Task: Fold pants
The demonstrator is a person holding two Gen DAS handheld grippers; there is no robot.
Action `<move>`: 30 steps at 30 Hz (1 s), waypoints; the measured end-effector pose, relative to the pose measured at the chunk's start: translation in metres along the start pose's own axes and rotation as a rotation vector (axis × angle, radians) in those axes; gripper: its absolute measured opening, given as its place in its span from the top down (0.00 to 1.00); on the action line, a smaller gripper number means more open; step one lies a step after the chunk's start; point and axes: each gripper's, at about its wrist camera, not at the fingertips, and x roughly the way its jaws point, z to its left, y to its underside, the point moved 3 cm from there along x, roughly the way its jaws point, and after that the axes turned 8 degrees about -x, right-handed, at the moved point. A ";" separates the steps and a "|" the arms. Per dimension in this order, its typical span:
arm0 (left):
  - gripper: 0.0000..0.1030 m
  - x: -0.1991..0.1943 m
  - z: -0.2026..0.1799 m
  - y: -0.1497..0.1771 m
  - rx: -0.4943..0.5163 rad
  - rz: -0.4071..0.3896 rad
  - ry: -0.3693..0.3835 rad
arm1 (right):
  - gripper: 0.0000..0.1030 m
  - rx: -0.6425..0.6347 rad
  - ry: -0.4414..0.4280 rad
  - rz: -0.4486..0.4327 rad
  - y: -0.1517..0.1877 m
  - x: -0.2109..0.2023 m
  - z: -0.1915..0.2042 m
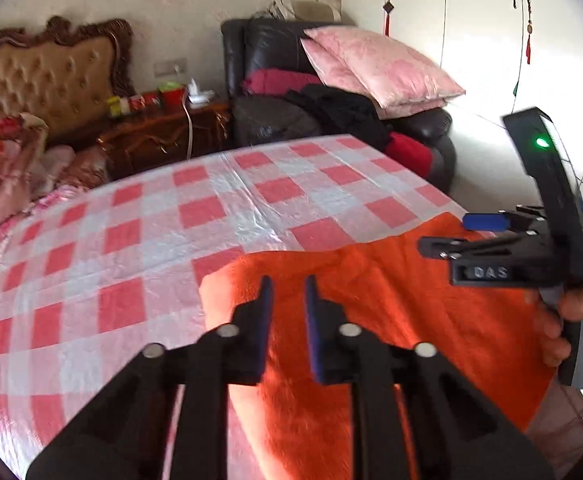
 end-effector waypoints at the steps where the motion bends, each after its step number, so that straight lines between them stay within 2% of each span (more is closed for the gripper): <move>1: 0.89 0.014 0.004 0.003 0.003 0.027 -0.013 | 0.26 0.008 0.011 0.005 0.004 0.006 -0.004; 3: 0.90 0.041 0.015 0.007 -0.005 0.070 -0.053 | 0.25 0.009 0.035 0.012 0.011 0.014 -0.009; 5: 0.96 0.056 0.022 0.011 -0.022 0.103 -0.044 | 0.22 0.038 0.001 0.034 0.018 0.024 -0.014; 7: 0.97 0.059 0.025 0.010 -0.019 0.101 -0.043 | 0.21 0.069 -0.023 0.030 0.023 0.027 -0.018; 9: 0.97 0.048 0.023 0.005 -0.031 0.071 -0.054 | 0.20 0.058 -0.010 0.026 0.022 0.026 -0.015; 10: 0.88 0.038 0.021 0.003 -0.040 0.037 -0.057 | 0.19 0.049 0.001 0.027 0.022 0.026 -0.013; 11: 0.71 0.030 0.019 0.002 -0.055 0.006 -0.049 | 0.18 0.046 0.010 0.028 0.023 0.026 -0.012; 12: 0.62 0.019 0.015 0.005 -0.074 -0.024 -0.033 | 0.18 0.049 0.010 0.027 0.023 0.026 -0.013; 13: 0.48 0.013 0.010 0.011 -0.075 -0.033 -0.023 | 0.17 0.052 0.010 0.027 0.023 0.026 -0.013; 14: 0.46 0.014 0.004 0.019 -0.054 -0.004 -0.028 | 0.17 0.060 0.007 0.030 0.024 0.027 -0.014; 16: 0.46 0.029 -0.001 0.037 -0.014 0.071 -0.080 | 0.17 0.072 0.000 0.033 0.024 0.028 -0.016; 21: 0.47 0.011 -0.005 0.044 -0.023 0.046 -0.109 | 0.17 0.070 0.005 0.041 0.023 0.028 -0.015; 23: 0.46 -0.010 -0.014 0.047 0.001 0.029 -0.109 | 0.17 0.060 0.047 0.026 0.023 0.014 -0.012; 24: 0.46 -0.022 -0.019 0.051 -0.010 0.034 -0.107 | 0.18 0.046 0.057 0.000 0.023 0.001 -0.009; 26: 0.46 -0.037 -0.029 0.060 -0.043 0.045 -0.032 | 0.18 0.001 0.066 -0.050 0.028 -0.027 0.003; 27: 0.46 -0.041 -0.035 0.067 -0.041 0.055 -0.024 | 0.18 -0.008 0.075 -0.058 0.033 -0.037 0.008; 28: 0.48 -0.043 -0.041 0.075 -0.034 0.064 -0.038 | 0.18 -0.005 0.077 -0.054 0.039 -0.044 0.012; 30: 0.55 -0.041 -0.051 0.090 -0.034 0.108 -0.015 | 0.18 0.026 0.069 -0.025 0.057 -0.051 0.018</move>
